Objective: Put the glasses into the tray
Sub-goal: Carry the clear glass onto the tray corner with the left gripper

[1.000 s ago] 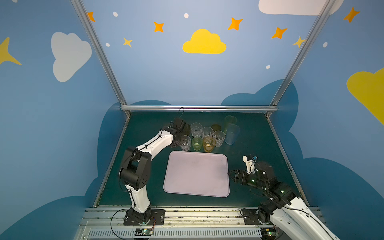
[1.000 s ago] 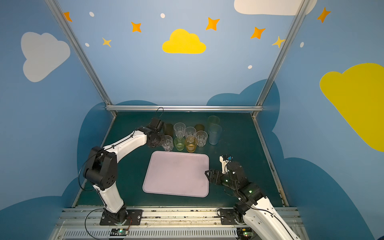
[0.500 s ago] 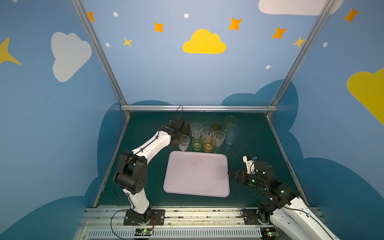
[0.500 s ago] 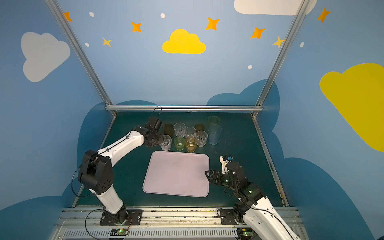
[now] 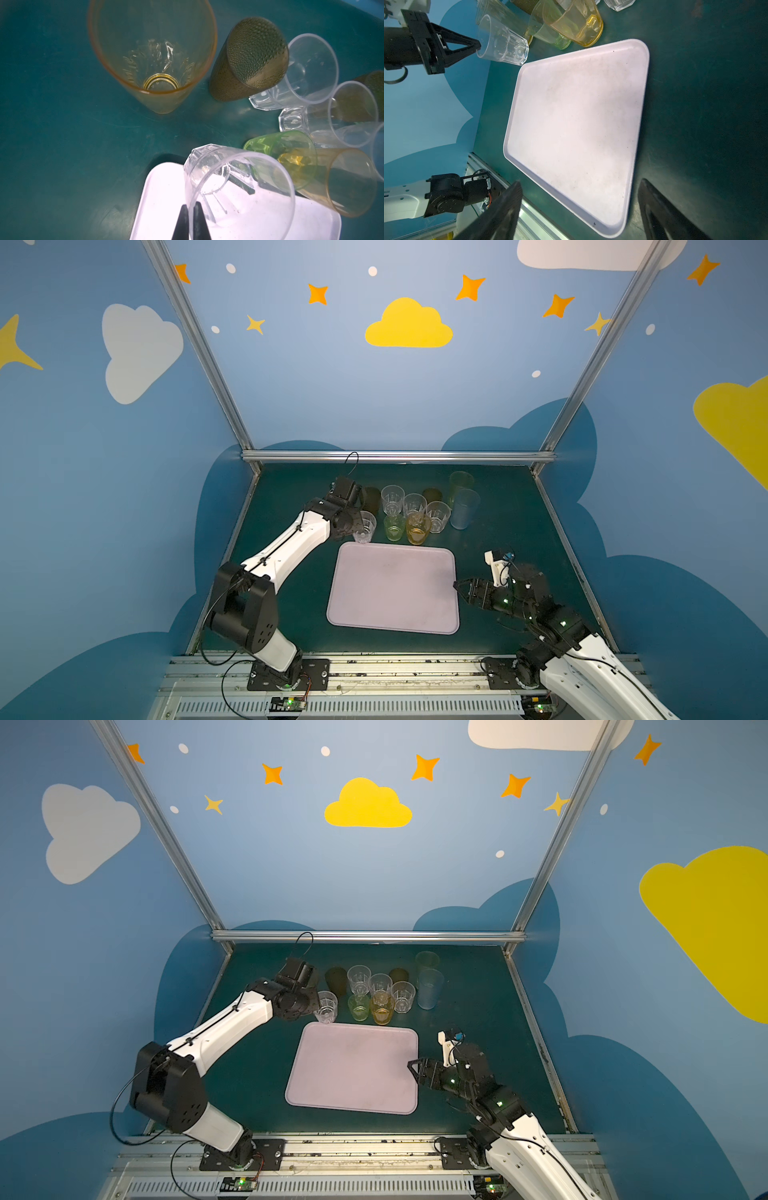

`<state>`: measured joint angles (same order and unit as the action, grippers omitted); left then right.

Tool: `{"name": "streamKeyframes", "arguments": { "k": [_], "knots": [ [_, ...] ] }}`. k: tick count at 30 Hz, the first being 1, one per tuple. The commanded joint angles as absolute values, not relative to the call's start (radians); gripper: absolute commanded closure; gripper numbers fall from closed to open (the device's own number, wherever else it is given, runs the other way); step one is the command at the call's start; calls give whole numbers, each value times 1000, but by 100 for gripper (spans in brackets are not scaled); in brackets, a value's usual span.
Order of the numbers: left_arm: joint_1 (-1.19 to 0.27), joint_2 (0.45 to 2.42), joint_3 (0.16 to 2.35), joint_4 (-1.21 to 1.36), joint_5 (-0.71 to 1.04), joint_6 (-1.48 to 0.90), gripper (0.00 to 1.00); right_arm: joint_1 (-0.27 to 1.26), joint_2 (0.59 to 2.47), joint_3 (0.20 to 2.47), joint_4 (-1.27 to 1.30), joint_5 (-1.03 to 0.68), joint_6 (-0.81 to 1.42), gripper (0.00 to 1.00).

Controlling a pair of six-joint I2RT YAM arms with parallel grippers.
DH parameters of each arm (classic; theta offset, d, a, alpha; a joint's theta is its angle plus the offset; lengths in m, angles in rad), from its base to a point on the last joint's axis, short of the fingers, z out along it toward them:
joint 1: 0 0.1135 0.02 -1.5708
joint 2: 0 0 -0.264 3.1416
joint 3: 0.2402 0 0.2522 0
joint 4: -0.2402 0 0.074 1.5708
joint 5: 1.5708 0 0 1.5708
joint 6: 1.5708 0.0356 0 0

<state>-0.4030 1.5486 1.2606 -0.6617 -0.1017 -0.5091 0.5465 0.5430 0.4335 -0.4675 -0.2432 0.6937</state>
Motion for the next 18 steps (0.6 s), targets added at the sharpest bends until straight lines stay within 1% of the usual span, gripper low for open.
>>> {"name": "streamKeyframes", "arguments": {
  "k": [1,8,18],
  "knots": [
    [-411,1469,1233,-695,-99,-504,96,543,544,427,-423,-264,701,13],
    [-445,1310,1129,-756,-113,-529,96,543,553,439,-402,-266,700,14],
    [-482,1096,1006,-903,-166,-587,96,543,583,472,-361,-337,729,13]
  ]
}}
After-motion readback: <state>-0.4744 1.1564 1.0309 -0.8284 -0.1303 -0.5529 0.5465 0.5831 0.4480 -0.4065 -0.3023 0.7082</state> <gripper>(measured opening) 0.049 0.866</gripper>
